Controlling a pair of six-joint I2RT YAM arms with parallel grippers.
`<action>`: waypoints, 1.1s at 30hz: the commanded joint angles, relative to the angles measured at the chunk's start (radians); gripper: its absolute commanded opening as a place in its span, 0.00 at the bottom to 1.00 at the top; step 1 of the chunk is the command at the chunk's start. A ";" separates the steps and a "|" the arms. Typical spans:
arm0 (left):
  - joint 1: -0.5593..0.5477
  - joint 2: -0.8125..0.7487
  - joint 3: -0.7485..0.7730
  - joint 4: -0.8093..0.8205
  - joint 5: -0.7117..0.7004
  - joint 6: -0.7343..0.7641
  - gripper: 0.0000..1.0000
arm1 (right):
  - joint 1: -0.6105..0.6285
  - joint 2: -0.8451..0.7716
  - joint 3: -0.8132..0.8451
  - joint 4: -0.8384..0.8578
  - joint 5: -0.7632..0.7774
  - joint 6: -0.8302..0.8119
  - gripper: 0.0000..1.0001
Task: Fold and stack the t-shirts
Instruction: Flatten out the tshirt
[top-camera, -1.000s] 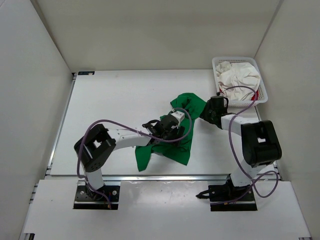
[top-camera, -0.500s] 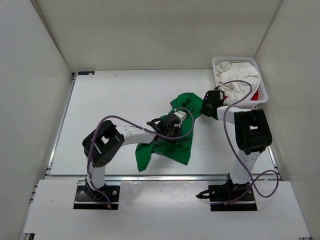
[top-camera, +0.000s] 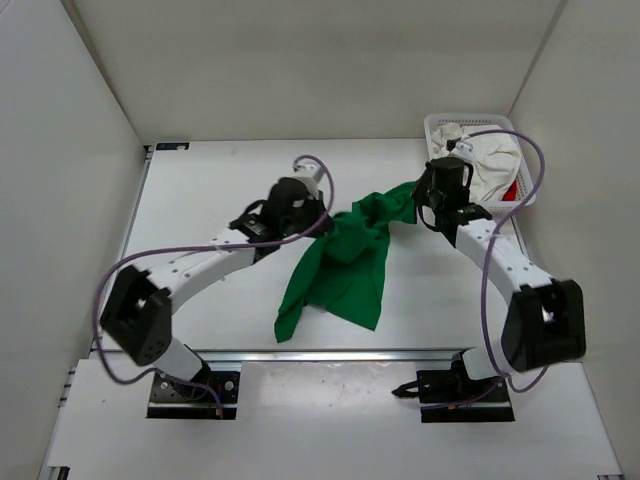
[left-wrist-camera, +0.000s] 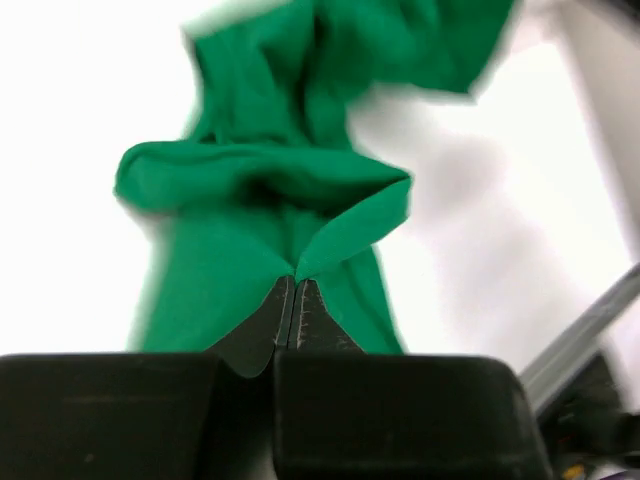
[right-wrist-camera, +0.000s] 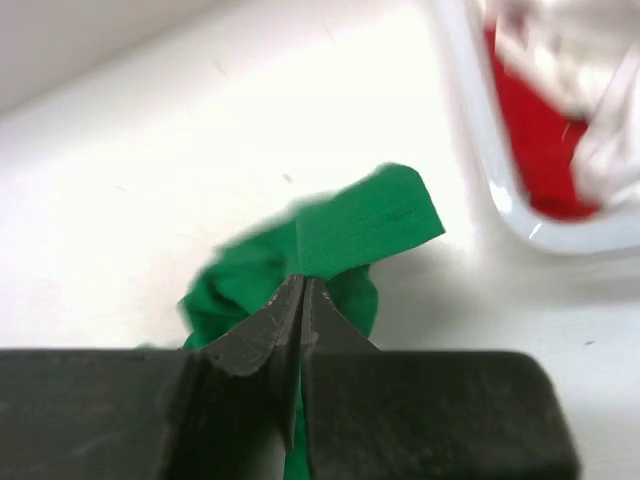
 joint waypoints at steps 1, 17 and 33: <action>0.096 -0.182 0.018 -0.006 0.080 -0.036 0.00 | 0.060 -0.154 0.081 -0.054 0.120 -0.106 0.00; 0.622 -0.450 0.420 -0.239 0.295 -0.070 0.00 | 1.365 -0.399 0.414 0.788 1.031 -1.535 0.00; 0.399 0.475 1.220 -0.598 0.110 0.160 0.00 | 1.035 -0.569 -0.133 0.177 1.015 -0.647 0.00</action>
